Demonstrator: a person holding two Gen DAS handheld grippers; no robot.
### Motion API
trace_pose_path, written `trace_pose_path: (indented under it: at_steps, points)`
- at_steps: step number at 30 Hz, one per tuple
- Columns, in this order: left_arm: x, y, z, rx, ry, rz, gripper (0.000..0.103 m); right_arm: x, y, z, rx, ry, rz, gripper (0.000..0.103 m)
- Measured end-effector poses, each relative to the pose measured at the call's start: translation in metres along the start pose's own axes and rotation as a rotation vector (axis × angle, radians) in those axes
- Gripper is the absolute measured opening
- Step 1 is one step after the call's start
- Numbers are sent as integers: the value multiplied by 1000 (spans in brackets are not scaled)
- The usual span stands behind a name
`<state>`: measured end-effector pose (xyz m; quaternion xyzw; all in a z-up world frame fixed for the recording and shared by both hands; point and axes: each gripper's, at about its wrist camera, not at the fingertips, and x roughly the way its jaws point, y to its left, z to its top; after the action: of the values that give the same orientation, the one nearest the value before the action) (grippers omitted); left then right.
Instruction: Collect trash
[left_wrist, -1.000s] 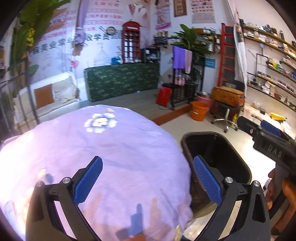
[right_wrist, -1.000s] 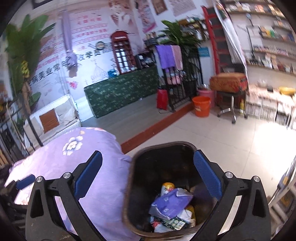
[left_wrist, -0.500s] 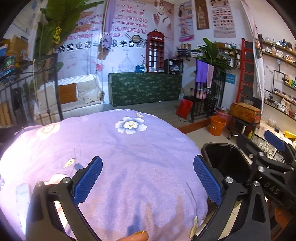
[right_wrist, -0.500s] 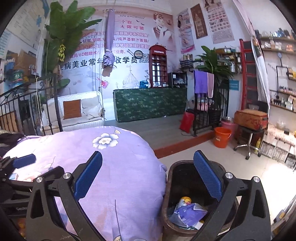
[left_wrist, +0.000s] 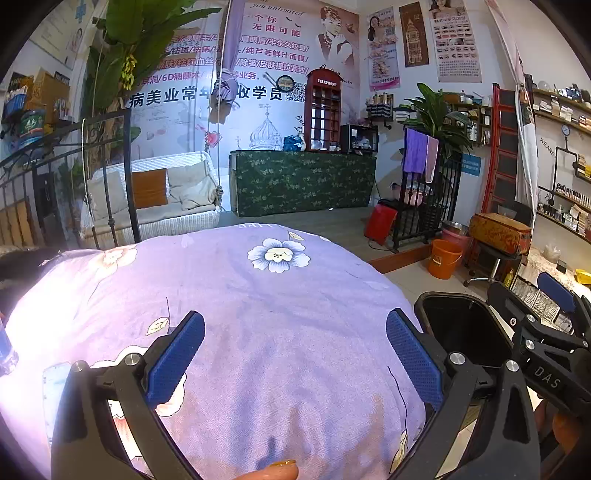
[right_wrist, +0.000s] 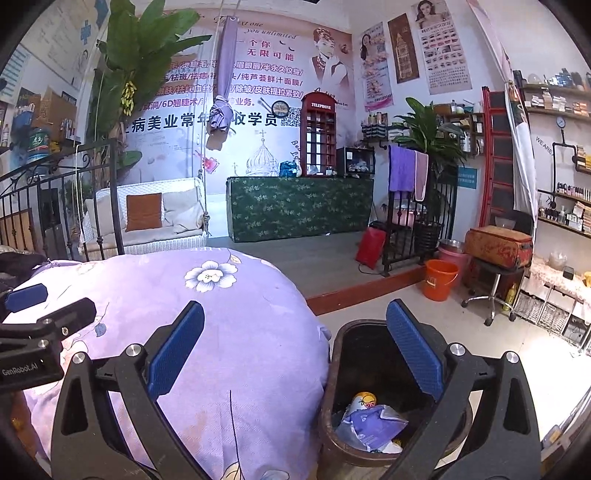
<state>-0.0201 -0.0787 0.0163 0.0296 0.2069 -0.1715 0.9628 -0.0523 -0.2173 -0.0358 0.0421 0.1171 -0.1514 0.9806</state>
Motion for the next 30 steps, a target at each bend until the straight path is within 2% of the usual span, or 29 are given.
trace_pose_path:
  at_steps: [30]
  points:
    - [-1, 1, -2, -6, 9, -7, 97, 5, 0, 2, 4, 12, -4, 97]
